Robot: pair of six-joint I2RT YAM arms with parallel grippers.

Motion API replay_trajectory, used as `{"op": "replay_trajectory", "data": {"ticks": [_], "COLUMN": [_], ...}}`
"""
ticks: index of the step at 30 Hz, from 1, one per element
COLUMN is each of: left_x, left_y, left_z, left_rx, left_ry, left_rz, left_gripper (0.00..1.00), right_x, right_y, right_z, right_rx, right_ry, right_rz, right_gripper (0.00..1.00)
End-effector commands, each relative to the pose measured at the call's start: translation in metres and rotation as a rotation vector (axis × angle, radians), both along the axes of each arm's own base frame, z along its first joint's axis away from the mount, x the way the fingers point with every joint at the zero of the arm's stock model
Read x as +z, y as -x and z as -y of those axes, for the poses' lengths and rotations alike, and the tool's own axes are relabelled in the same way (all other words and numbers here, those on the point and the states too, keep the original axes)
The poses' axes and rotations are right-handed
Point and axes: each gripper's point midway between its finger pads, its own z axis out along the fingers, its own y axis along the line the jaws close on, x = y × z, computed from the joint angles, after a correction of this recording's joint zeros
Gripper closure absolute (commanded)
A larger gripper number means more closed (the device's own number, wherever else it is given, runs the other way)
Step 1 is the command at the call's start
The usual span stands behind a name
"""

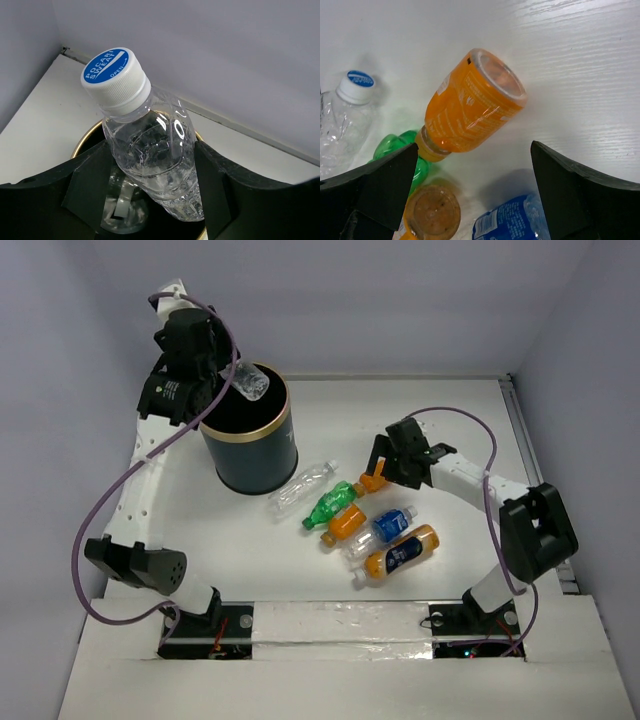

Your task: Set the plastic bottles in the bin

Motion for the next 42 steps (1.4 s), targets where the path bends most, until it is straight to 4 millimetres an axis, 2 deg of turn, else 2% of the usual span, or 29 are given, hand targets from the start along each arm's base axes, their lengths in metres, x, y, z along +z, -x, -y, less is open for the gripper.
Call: {"op": "replay_trajectory", "data": {"ticks": [1,3,5,6,10,11,14,15,17,18,19,21,22,24,25,26,27,28,29,32,34,37,40,42], "left_x": [0.006,-0.011,-0.02,-0.027,-0.03,-0.028,-0.016,-0.013,-0.009,-0.014,-0.02,-0.035,-0.056,-0.074,-0.103,-0.113,-0.133,-0.142,-0.15,-0.182,-0.199,-0.209,-0.214,-0.22], "left_y": [-0.005,-0.004,-0.001,0.002,0.009,0.011,0.022,0.028,0.042,0.056,0.064,0.081,0.096,0.119,0.135,0.145,0.158,0.167,0.181,0.207,0.215,0.217,0.219,0.22], "left_z": [-0.011,-0.014,-0.015,-0.015,-0.009,-0.006,0.012,0.03,0.052,0.08,0.094,0.122,0.14,0.157,0.173,0.18,0.185,0.191,0.202,0.213,0.212,0.204,0.195,0.188], "left_rx": [0.048,0.059,0.059,0.057,0.015,0.001,-0.065,-0.113,-0.18,-0.263,-0.304,-0.393,-0.458,-0.529,-0.581,-0.609,-0.639,-0.661,-0.711,-0.774,-0.782,-0.753,-0.719,-0.685], "left_ry": [-0.044,-0.059,-0.059,-0.055,-0.031,-0.024,-0.015,-0.01,-0.006,-0.01,-0.013,0.008,0.01,0.043,0.053,0.062,0.065,0.084,0.085,0.085,0.077,0.084,0.092,0.098], "left_rz": [0.068,0.056,0.056,0.058,0.069,0.077,0.1,0.106,0.113,0.1,0.088,0.054,0.01,-0.024,-0.082,-0.102,-0.136,-0.155,-0.172,-0.245,-0.279,-0.289,-0.294,-0.311], "left_gripper": [0.56,0.53,0.44,0.34,0.18,0.17,0.17,0.17,0.17,0.18,0.19,0.2,0.21,0.23,0.24,0.24,0.24,0.25,0.24,0.23,0.23,0.22,0.22,0.22], "right_x": [0.008,0.002,-0.003,-0.006,-0.004,-0.004,-0.007,-0.008,-0.011,-0.015,-0.017,-0.02,-0.021,-0.023,-0.024,-0.025,-0.025,-0.027,-0.027,-0.025,-0.017,0.021,0.073,0.12], "right_y": [-0.022,-0.024,-0.027,-0.028,-0.035,-0.037,-0.042,-0.043,-0.044,-0.044,-0.044,-0.044,-0.044,-0.044,-0.043,-0.043,-0.043,-0.044,-0.045,-0.048,-0.051,-0.058,-0.062,-0.064], "right_z": [-0.002,-0.002,-0.003,-0.006,-0.012,-0.013,-0.016,-0.017,-0.019,-0.019,-0.019,-0.02,-0.02,-0.019,-0.019,-0.019,-0.017,-0.017,-0.016,-0.014,-0.013,-0.008,-0.003,-0.004], "right_rx": [-0.046,-0.048,-0.052,-0.055,-0.059,-0.061,-0.066,-0.069,-0.074,-0.077,-0.082,-0.09,-0.097,-0.102,-0.104,-0.104,-0.108,-0.109,-0.113,-0.118,-0.123,-0.129,-0.131,-0.126], "right_ry": [-0.035,-0.051,-0.067,-0.072,-0.095,-0.097,-0.1,-0.1,-0.106,-0.104,-0.105,-0.107,-0.11,-0.11,-0.107,-0.104,-0.097,-0.091,-0.084,-0.069,-0.073,-0.087,-0.108,-0.152], "right_rz": [0.038,0.017,-0.003,-0.013,-0.01,-0.01,-0.024,-0.028,-0.037,-0.049,-0.054,-0.062,-0.066,-0.07,-0.074,-0.076,-0.078,-0.079,-0.077,-0.071,-0.041,0.062,0.179,0.271], "right_gripper": [0.0,0.0,0.0,0.0,0.0,0.0,0.0,0.0,0.02,0.03,0.05,0.06,0.07,0.1,0.1,0.13,0.15,0.16,0.24,0.4,0.47,0.5,0.5,0.5]}}
